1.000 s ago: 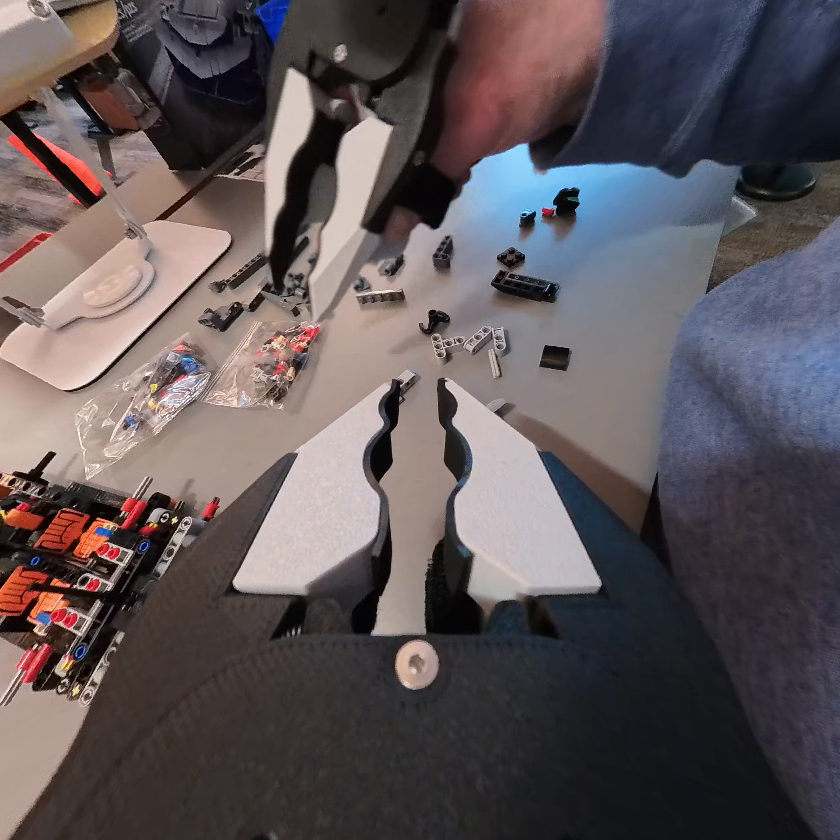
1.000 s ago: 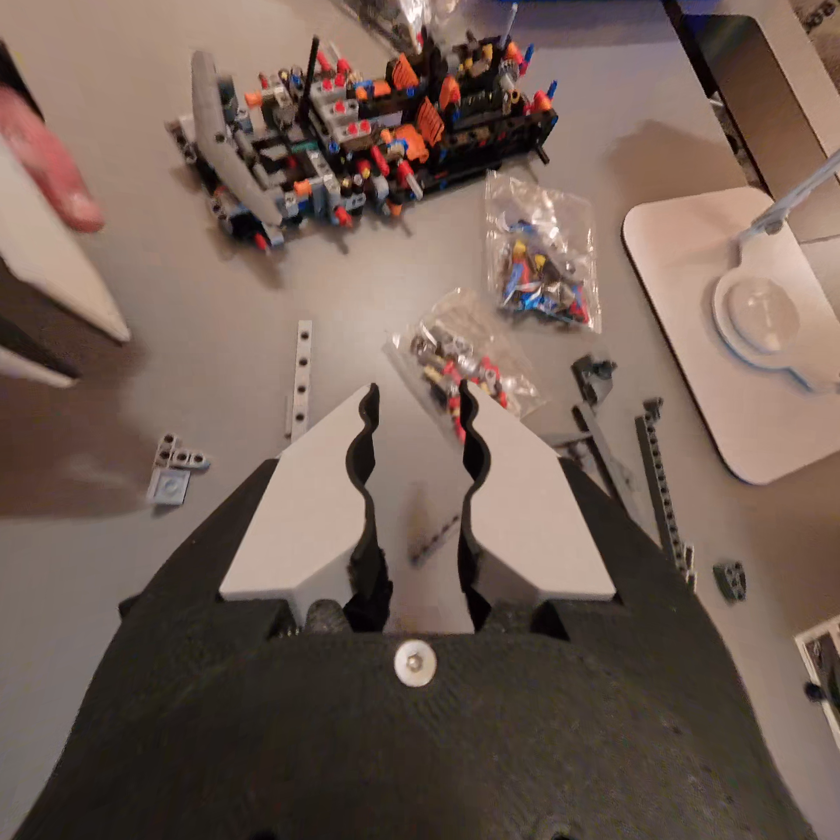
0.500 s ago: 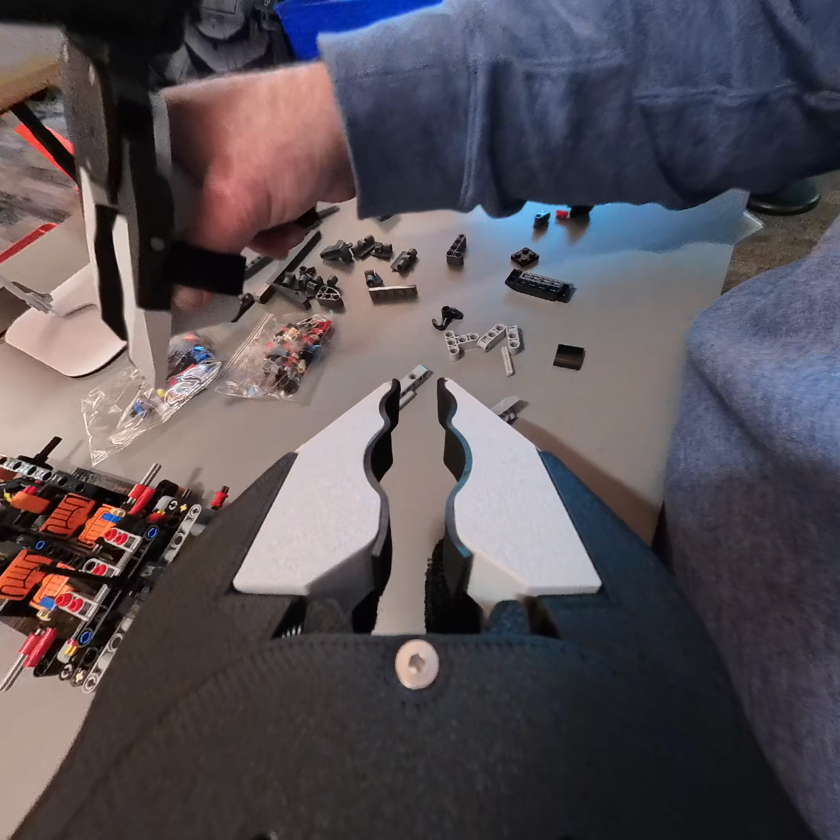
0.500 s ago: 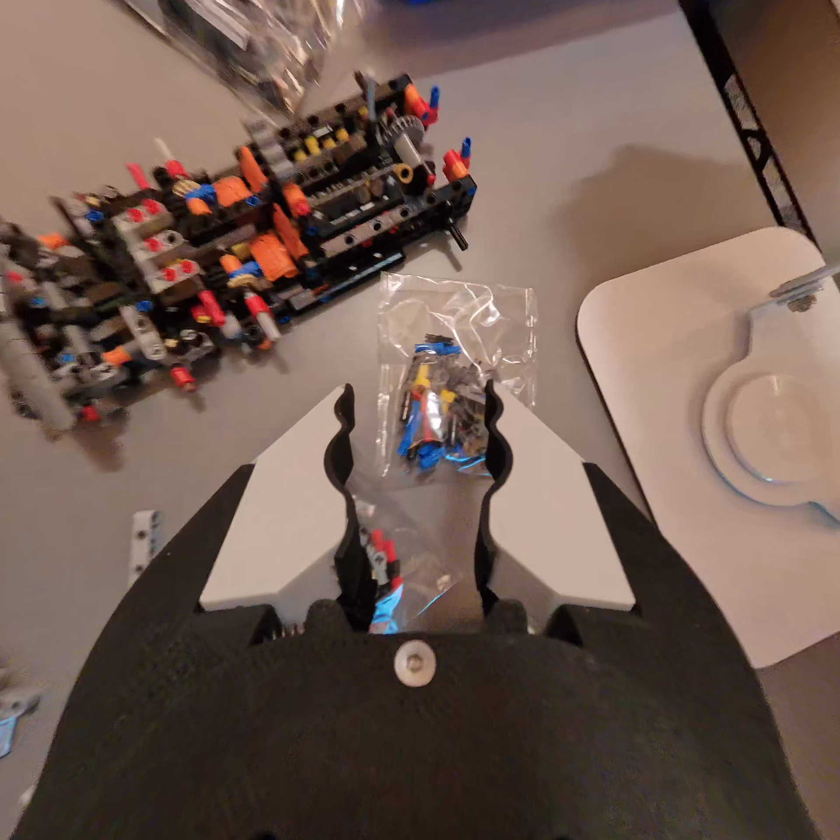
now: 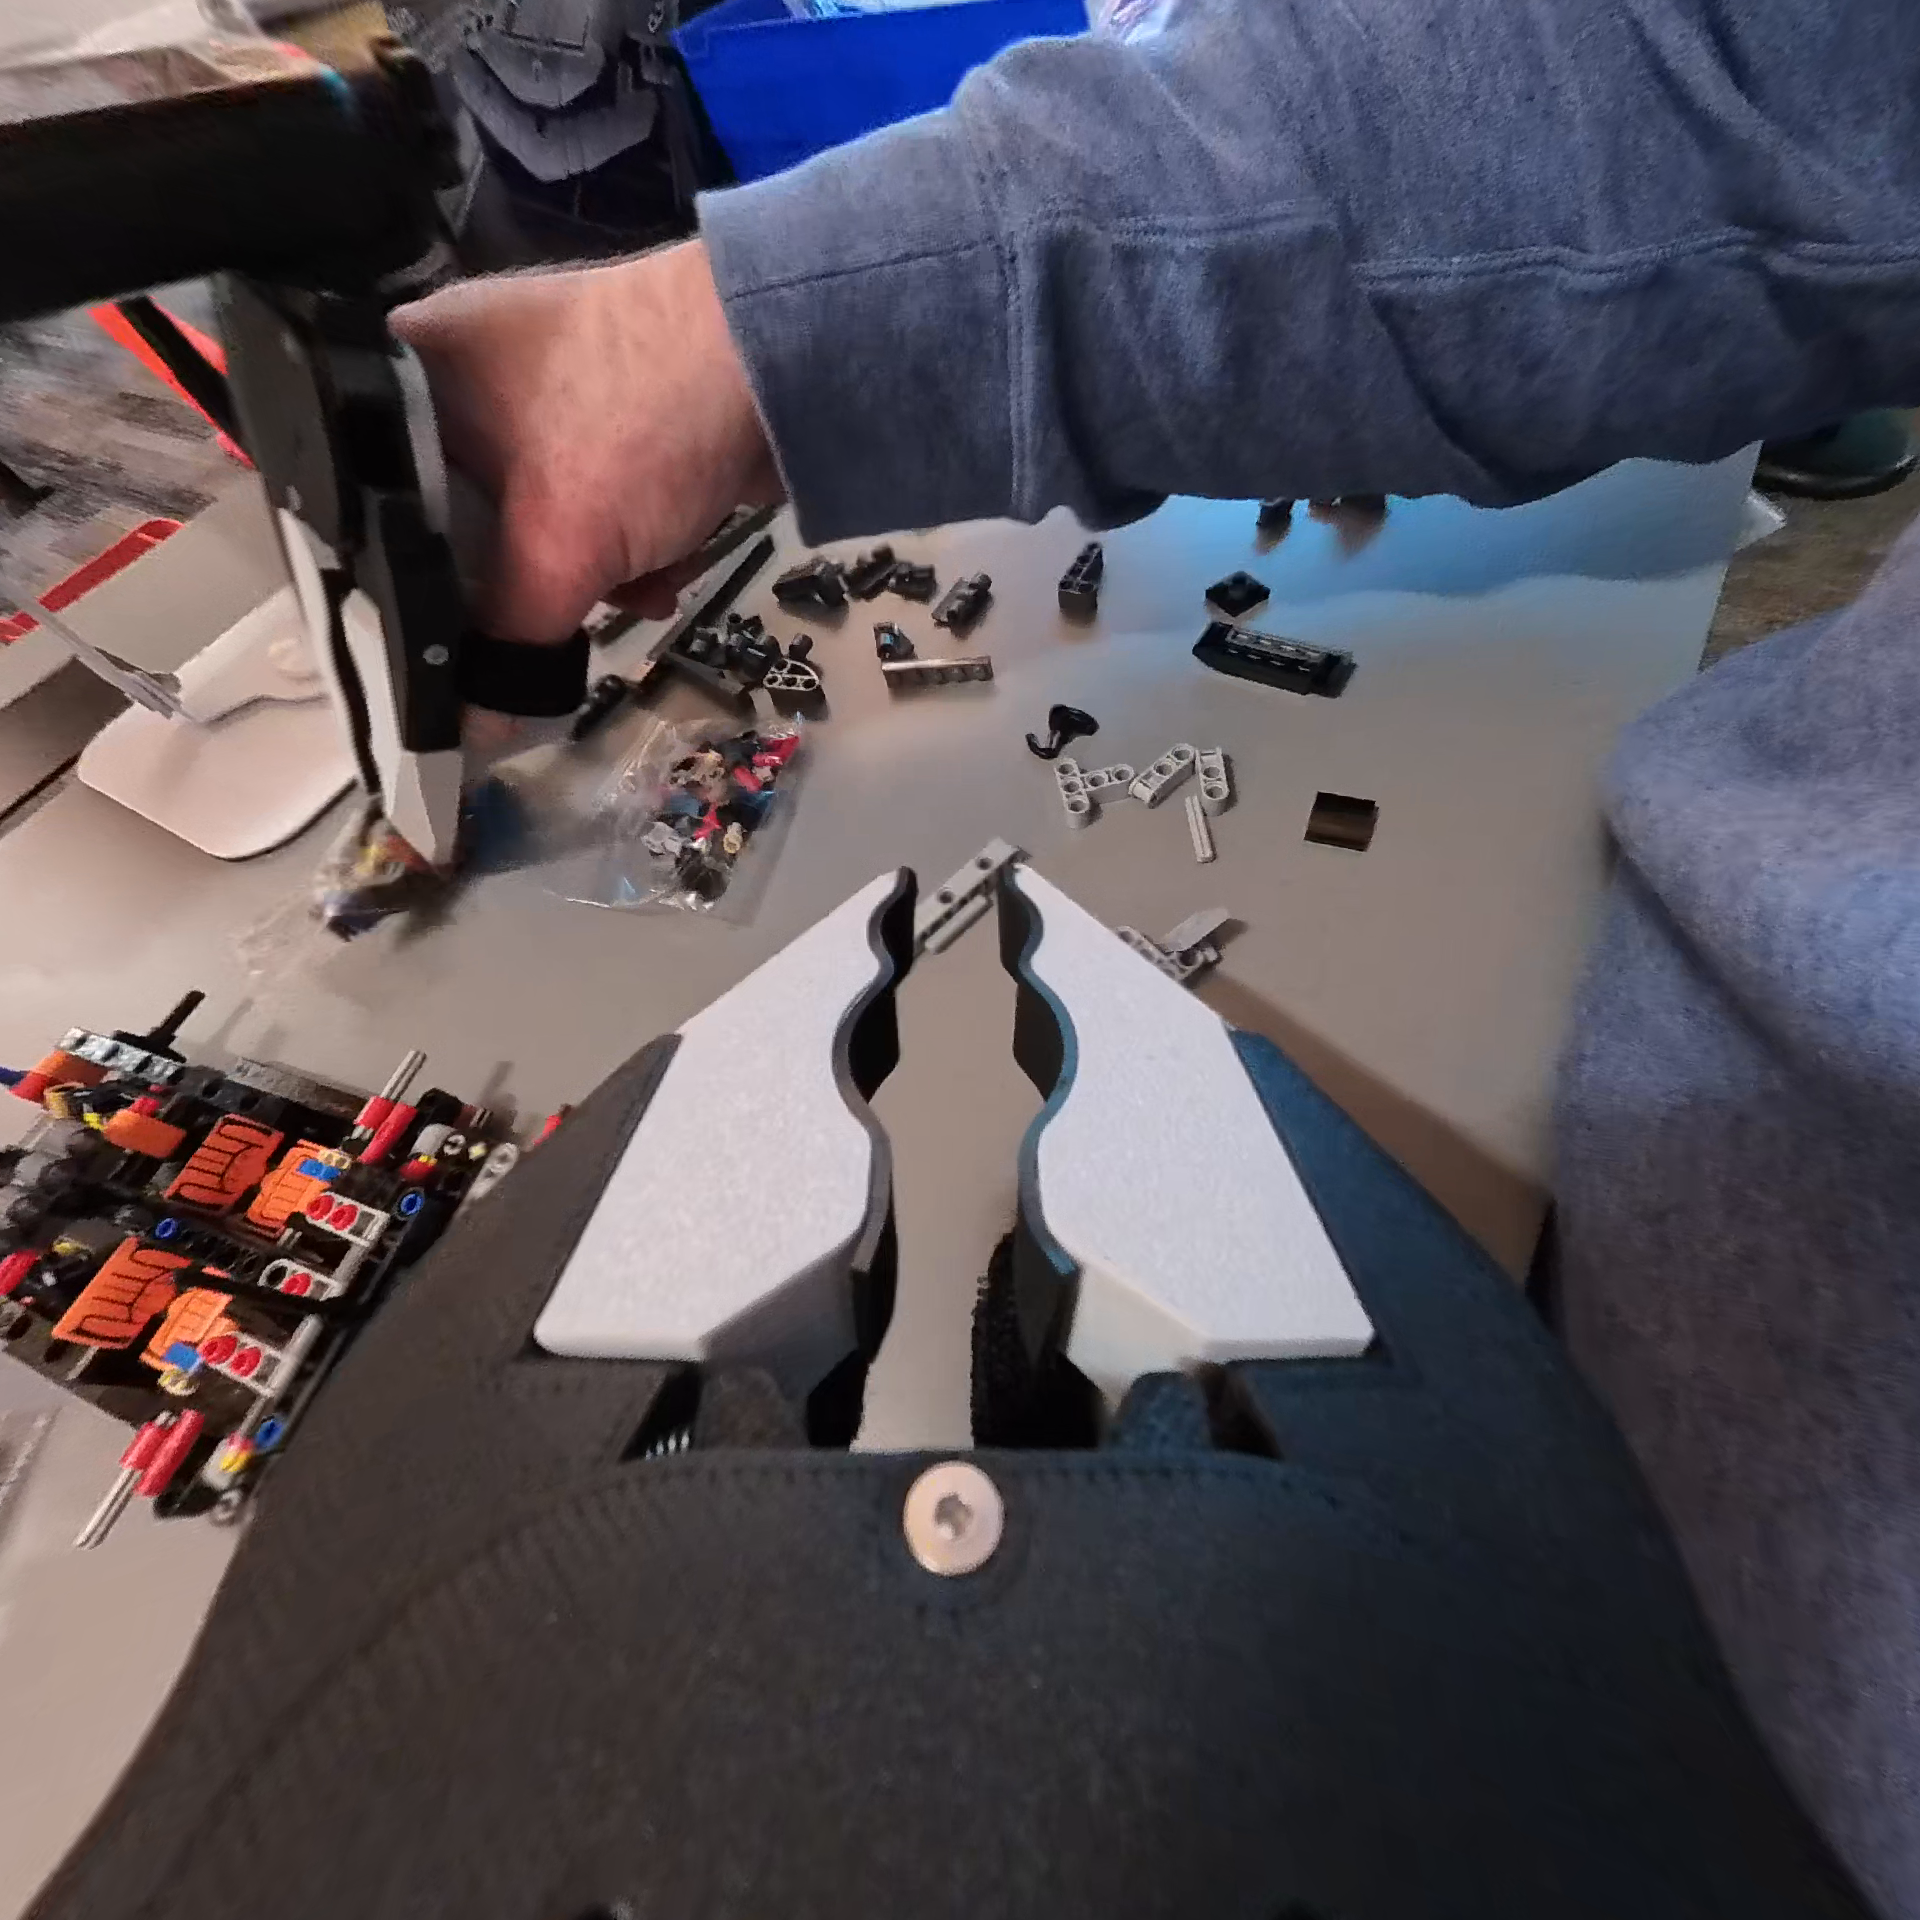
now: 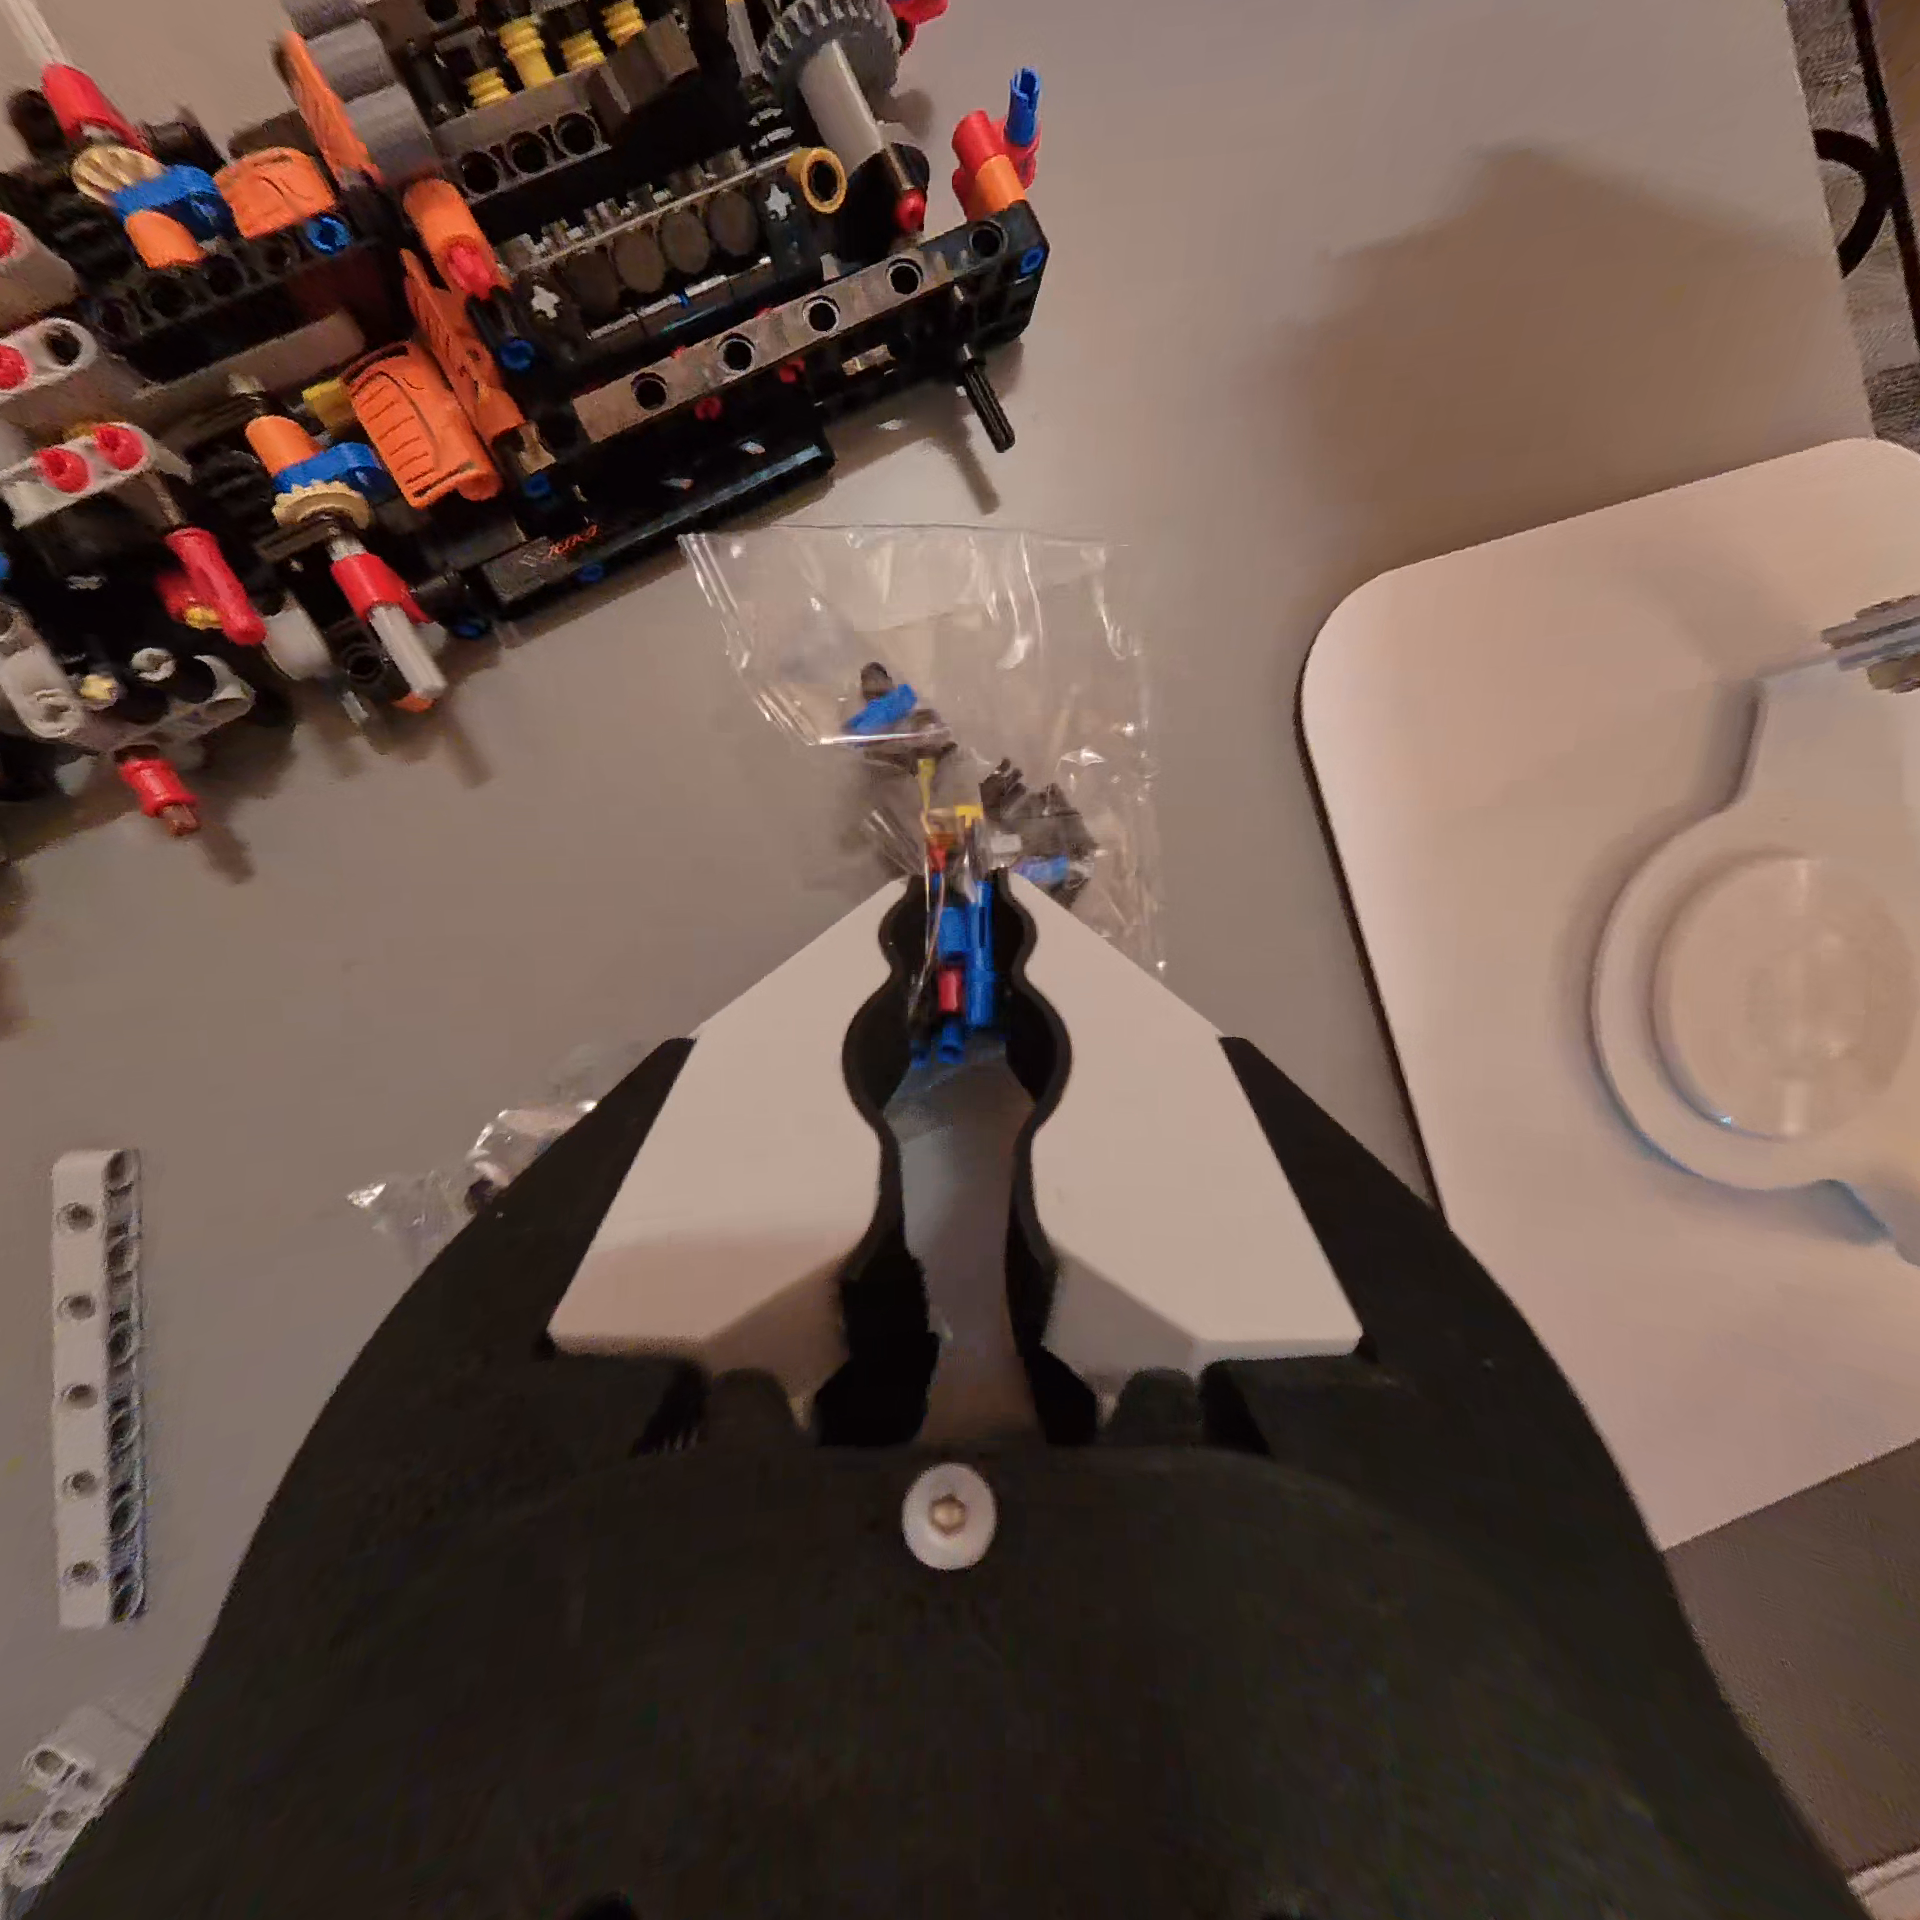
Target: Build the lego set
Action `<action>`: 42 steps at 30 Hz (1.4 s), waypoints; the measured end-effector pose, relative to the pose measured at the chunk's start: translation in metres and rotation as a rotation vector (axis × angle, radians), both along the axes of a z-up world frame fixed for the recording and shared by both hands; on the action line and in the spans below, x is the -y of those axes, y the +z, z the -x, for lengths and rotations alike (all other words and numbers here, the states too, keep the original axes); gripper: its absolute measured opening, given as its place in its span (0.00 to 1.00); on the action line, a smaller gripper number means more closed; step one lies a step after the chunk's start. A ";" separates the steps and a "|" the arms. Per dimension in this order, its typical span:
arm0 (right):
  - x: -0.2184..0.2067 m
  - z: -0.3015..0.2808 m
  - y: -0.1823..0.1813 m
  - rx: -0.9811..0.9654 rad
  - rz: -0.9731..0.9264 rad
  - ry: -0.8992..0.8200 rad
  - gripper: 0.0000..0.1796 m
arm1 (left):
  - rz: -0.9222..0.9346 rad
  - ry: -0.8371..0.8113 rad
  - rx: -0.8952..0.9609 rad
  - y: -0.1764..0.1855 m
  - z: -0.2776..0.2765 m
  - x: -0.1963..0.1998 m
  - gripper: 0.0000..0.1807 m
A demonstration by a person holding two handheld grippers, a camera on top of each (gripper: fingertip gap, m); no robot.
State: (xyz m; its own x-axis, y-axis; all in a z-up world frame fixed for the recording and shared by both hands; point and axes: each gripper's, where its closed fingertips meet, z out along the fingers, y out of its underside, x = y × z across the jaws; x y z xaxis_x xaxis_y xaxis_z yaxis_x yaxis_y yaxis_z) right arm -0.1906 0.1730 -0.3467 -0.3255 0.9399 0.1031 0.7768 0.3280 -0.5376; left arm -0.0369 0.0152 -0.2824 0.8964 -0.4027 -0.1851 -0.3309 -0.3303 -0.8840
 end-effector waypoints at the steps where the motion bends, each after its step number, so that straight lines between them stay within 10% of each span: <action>1: 0.001 -0.002 0.004 -0.010 0.014 0.003 0.05 | -0.010 0.005 -0.008 0.003 0.002 0.000 0.08; 22: 0.053 -0.146 0.097 0.023 0.372 0.233 0.04 | -0.155 -0.006 -0.418 0.058 0.038 -0.070 0.23; 30: 0.061 -0.163 0.095 0.045 0.403 0.273 0.04 | -0.136 -0.129 -0.305 0.060 0.007 -0.074 0.00; 34: 0.040 -0.161 0.103 -0.050 0.327 0.192 0.21 | -0.092 -0.106 -0.171 0.066 0.007 -0.079 0.00; 42: 0.056 -0.162 0.149 -0.322 0.229 0.262 0.15 | -0.018 -0.125 0.173 0.082 0.007 -0.093 0.00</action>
State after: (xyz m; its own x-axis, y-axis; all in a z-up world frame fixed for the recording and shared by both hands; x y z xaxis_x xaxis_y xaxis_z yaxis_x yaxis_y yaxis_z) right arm -0.0290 0.1170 -0.1973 -0.5404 0.8406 0.0380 0.4651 0.3360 -0.8190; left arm -0.0435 0.1083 -0.1999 0.8585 -0.5111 -0.0409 -0.2112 -0.2797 -0.9366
